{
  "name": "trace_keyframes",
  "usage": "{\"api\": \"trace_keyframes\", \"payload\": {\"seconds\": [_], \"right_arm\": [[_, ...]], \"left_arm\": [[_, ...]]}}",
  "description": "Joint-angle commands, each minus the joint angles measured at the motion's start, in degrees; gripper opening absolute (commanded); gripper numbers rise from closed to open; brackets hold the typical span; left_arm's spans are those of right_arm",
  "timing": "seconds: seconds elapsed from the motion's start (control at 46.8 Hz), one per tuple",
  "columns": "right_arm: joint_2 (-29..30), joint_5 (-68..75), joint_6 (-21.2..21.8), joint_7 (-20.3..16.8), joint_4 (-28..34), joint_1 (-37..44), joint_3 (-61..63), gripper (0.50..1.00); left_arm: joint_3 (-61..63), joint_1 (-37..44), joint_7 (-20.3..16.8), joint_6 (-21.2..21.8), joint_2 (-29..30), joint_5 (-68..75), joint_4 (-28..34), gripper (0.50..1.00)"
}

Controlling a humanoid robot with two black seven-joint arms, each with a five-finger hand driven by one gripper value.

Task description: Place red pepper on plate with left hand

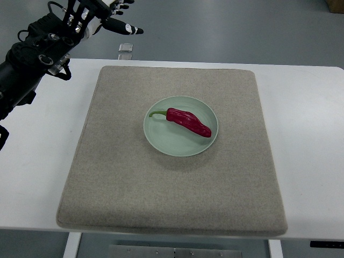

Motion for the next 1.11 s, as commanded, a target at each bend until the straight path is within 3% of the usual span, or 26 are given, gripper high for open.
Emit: {"api": "trace_keyframes", "payload": {"seconds": [0.0,0.171,0.406,0.513,0.833,0.983,1.089], "right_arm": [[0.0,0.0,0.0,0.0,0.0,0.0,0.1,0.932],[0.0,0.0,0.0,0.0,0.0,0.0,0.1,0.932],[0.0,0.0,0.0,0.0,0.0,0.0,0.0,0.932],[0.0,0.0,0.0,0.0,0.0,0.1,0.1,0.932],[0.0,0.0,0.0,0.0,0.0,0.0,0.1,0.932],[0.0,0.0,0.0,0.0,0.0,0.0,0.1,0.932],[0.0,0.0,0.0,0.0,0.0,0.0,0.0,0.932]], "left_arm": [[-1.1,0.3,3.0,0.3,-1.0,-10.9,1.9,0.928],[-2.6,1.9,3.8,-1.2,-3.8,-21.3,7.5,0.941],[-6.8,5.6,2.9,-12.7,-9.2,-31.8,17.5,0.951],[-7.3,6.8,2.3,-15.4,-9.3,-37.2,19.1,0.960],[-9.1,7.7,2.6,-14.6,-9.3,-43.4,19.2,0.962],[-10.3,7.7,2.7,-9.8,-9.3,-45.4,18.3,0.962],[-10.3,7.8,2.8,-10.1,-9.3,-47.8,18.0,0.962]]}}
